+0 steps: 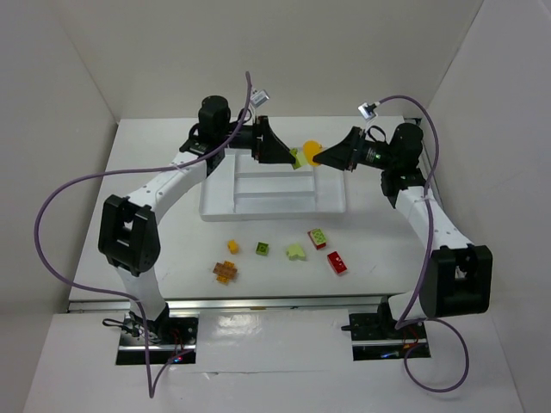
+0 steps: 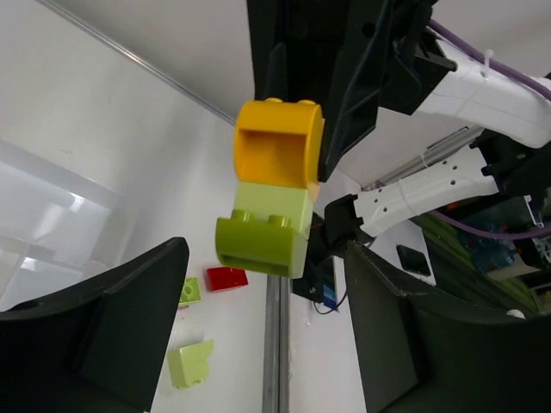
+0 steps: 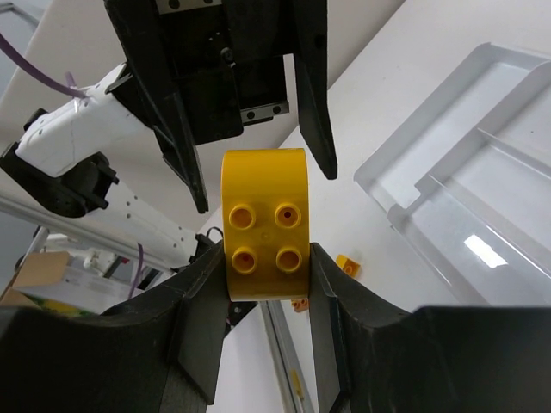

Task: Sort the legos into containers by color

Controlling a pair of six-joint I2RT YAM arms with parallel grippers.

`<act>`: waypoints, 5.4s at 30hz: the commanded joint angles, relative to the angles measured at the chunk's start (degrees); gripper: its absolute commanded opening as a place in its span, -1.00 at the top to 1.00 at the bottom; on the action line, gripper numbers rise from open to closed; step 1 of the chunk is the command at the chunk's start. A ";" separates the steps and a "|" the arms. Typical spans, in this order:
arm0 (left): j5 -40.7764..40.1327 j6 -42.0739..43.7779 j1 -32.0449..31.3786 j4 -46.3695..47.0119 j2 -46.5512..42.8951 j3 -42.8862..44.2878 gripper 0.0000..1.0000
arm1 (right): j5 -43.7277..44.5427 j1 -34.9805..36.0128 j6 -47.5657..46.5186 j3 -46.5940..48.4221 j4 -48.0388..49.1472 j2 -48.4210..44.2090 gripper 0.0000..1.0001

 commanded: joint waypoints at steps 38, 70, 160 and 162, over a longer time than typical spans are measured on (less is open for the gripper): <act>3.37 2.92 6.33 -2.09 -4.00 -5.32 1.00 | 5.11 0.25 2.16 -0.16 4.40 -2.22 0.71; -44.72 7.58 14.50 -35.41 -20.97 -10.50 1.00 | 65.76 20.55 -24.03 47.81 -42.09 45.48 0.60; 1.25 25.51 12.92 -30.04 -13.68 -5.49 1.00 | 7.65 17.75 -0.23 7.59 17.32 17.20 0.95; 1.25 25.51 12.92 -30.04 -12.98 -5.49 1.00 | 9.85 15.12 1.45 4.16 19.24 16.15 1.00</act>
